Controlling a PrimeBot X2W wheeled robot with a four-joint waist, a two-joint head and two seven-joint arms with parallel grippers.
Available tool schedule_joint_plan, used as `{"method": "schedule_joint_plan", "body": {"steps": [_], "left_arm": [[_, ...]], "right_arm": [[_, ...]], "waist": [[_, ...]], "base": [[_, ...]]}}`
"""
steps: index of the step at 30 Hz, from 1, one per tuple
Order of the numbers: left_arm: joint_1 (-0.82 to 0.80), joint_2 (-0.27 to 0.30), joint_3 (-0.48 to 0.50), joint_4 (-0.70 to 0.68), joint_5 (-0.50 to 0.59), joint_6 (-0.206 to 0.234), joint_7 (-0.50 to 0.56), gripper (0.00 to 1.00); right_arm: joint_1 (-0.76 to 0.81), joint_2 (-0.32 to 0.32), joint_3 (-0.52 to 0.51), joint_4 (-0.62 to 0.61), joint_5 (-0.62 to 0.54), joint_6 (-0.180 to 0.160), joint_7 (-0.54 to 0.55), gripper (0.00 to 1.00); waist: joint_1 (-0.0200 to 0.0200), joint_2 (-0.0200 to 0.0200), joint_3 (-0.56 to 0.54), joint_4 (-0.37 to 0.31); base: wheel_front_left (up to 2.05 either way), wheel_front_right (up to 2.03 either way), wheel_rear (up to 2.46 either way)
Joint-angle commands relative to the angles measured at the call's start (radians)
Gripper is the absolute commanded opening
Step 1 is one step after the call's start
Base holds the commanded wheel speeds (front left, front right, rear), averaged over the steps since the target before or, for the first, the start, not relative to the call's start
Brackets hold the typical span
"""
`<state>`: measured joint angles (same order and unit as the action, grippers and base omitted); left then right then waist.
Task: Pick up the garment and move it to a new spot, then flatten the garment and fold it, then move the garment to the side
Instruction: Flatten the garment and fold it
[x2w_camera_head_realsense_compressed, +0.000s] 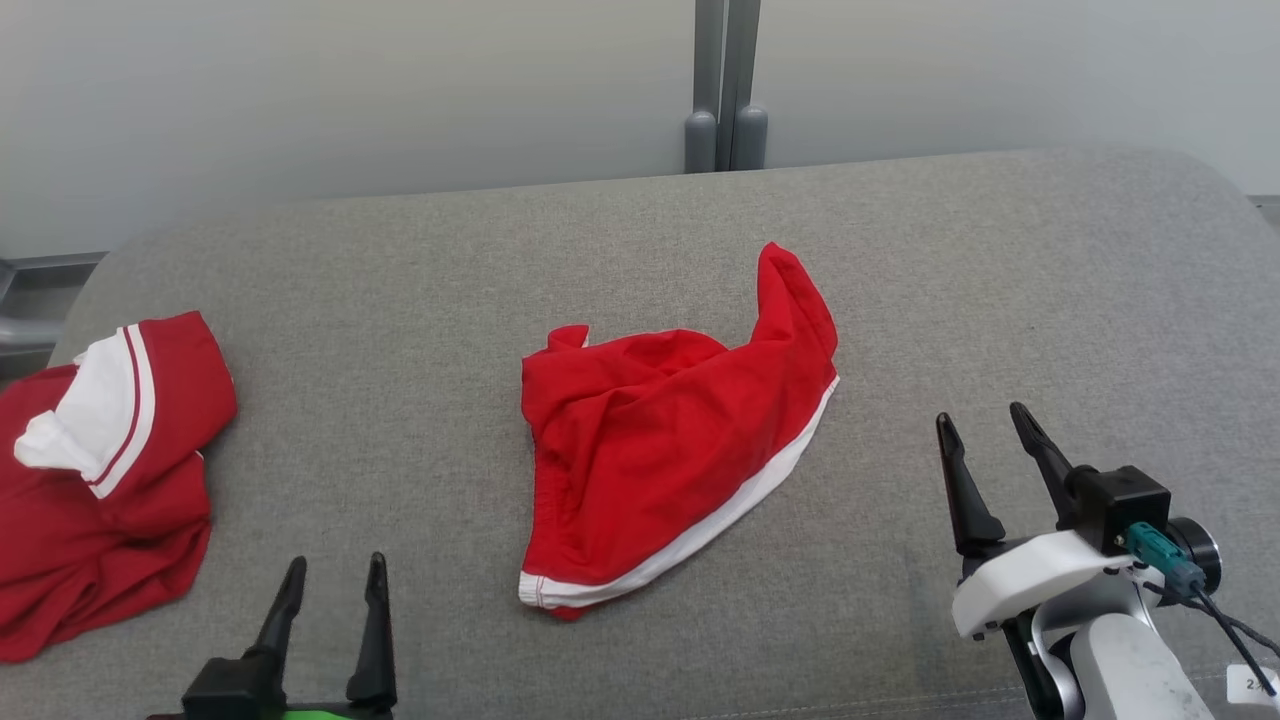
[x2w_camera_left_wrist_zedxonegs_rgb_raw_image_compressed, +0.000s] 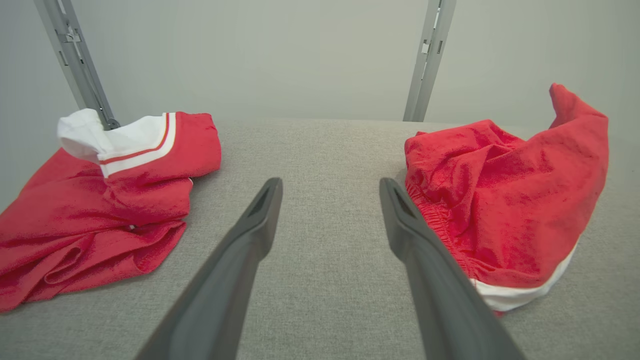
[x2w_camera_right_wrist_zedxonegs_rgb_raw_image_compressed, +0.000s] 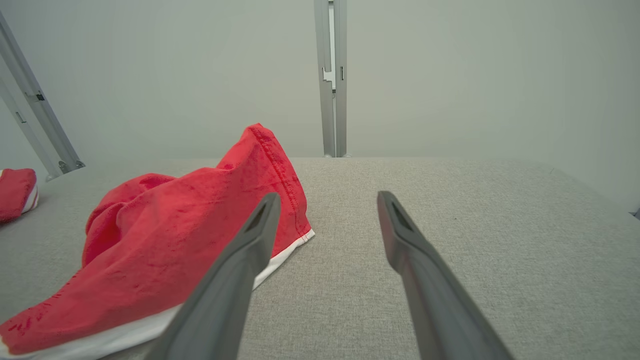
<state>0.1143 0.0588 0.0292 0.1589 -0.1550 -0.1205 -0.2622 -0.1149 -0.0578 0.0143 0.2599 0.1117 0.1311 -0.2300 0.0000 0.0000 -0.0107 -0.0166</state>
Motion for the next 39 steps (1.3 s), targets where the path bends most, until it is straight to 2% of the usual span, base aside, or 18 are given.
{"method": "schedule_joint_plan", "body": {"steps": [1,7,10,16,24,39], "left_arm": [[-0.02,0.0,-0.024,0.021,-0.013,-0.004,-0.002,1.0],[-0.07,0.011,-0.162,0.122,-0.04,-0.01,-0.002,1.0],[-0.121,0.029,-0.264,0.18,-0.081,-0.009,-0.002,1.0],[-0.188,0.056,-0.369,0.256,-0.143,-0.01,-0.002,1.0],[-0.264,0.078,-0.461,0.301,-0.195,-0.01,-0.002,1.0],[-0.363,0.084,-0.585,0.359,-0.246,-0.01,-0.002,1.0]], "right_arm": [[-0.029,-0.015,0.009,0.022,-0.006,-0.001,0.005,1.0],[-0.119,-0.047,0.036,0.133,-0.004,-0.001,0.006,1.0],[-0.193,-0.065,0.054,0.239,-0.002,-0.001,-0.001,1.0],[-0.32,-0.073,0.097,0.378,0.005,-0.001,-0.017,1.0],[-0.463,-0.094,0.164,0.546,0.01,-0.001,-0.03,1.0],[-0.648,-0.108,0.302,0.815,0.055,-0.001,-0.035,1.0]], "waist": [[0.0,0.0,0.01,0.0],[0.0,0.0,0.05,0.013],[0.0,0.0,0.081,0.025],[0.0,0.0,0.129,0.033],[0.0,0.0,0.19,0.047],[0.0,0.0,0.267,0.103]], "base": [[0.0,0.0,0.0],[0.0,0.0,0.0],[0.0,0.0,0.0],[0.0,0.0,0.0],[0.0,0.0,0.0],[0.0,0.0,0.0]]}}
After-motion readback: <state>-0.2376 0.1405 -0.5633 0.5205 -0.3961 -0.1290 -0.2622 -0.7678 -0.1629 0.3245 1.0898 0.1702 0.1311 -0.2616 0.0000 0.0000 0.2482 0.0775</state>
